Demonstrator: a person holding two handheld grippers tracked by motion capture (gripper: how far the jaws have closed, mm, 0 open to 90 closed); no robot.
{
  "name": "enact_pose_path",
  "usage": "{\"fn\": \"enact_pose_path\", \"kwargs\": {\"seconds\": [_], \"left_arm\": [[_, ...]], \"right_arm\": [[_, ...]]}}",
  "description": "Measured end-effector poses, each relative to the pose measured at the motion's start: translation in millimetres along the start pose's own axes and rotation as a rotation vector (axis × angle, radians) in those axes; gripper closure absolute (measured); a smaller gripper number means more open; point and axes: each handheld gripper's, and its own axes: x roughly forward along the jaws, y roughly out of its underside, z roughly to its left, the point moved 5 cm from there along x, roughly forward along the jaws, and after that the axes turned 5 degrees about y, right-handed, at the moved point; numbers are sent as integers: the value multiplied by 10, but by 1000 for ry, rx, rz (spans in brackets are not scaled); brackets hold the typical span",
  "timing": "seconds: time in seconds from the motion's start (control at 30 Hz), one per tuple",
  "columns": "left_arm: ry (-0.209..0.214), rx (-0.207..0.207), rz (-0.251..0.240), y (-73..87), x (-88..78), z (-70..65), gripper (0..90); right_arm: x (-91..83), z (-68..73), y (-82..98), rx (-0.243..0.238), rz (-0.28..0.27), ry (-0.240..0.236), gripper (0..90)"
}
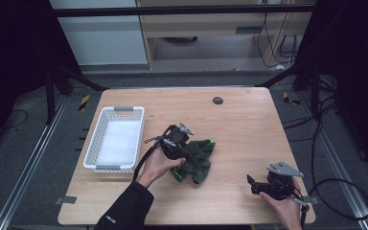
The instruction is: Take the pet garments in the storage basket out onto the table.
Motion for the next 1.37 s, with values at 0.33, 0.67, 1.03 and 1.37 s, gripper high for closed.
{"fn": "enact_pose_path", "kwargs": {"seconds": [0.33,0.67,1.03,1.37], "left_arm": [[-2,19,-71,86,-320,-59,358],[-9,-15,-165,416,-658,-61,331],[-33,-80,-227,986,-816,9,331],[-25,-136,-335,1405,-888,-8,425]], "right_arm": [[-8,-13,-5,11,-9,3,41],[-13,-6,-11,22,-9,4,43],[-8,-4,-10,25,-13,4,49],[-12,2,9,28,-8,7,46]]}}
